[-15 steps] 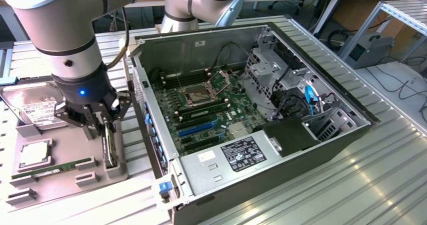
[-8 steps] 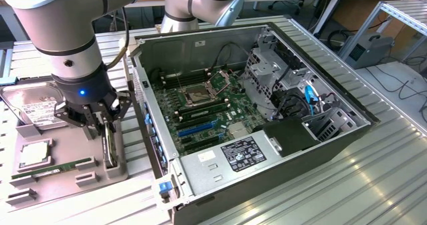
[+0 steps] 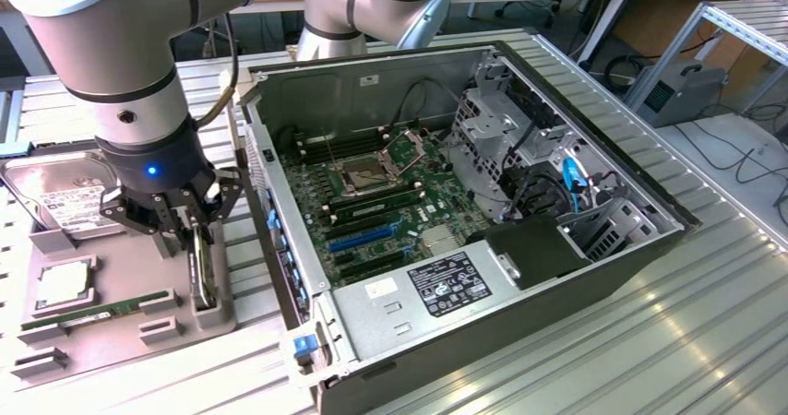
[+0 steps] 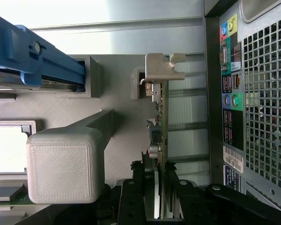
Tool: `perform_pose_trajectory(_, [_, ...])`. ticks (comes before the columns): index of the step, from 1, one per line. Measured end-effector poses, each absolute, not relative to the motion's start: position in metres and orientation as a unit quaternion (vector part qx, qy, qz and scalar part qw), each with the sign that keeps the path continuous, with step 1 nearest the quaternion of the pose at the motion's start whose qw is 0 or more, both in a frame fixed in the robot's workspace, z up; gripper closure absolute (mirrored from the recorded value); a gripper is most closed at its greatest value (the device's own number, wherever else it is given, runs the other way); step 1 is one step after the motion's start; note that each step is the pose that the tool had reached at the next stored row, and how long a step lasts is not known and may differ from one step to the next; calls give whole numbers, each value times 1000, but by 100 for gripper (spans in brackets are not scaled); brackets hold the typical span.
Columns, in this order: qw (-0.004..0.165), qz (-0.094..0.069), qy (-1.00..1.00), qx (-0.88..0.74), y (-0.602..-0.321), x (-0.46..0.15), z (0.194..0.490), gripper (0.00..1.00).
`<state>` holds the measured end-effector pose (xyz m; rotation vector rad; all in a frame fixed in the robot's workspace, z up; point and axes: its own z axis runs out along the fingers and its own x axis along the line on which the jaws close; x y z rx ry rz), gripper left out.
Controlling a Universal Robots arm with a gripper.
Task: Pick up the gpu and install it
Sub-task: 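Pick up the gpu and move the gpu toward the slot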
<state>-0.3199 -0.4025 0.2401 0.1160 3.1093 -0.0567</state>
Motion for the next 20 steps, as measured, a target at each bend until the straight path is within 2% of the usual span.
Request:
perform_pose_trajectory(1, [15, -18, 999, 37, -402, -320, 240, 69])
perform_pose_trajectory(2, [15, -18, 999, 37, -402, -320, 240, 63])
perform_pose_trajectory(16, [15, -18, 999, 37, -403, -320, 246, 63])
perform_pose_trajectory(18, [15, -18, 999, 37, -403, -320, 246, 65])
perform_pose_trajectory(20, [15, -18, 999, 37, -403, -320, 246, 73])
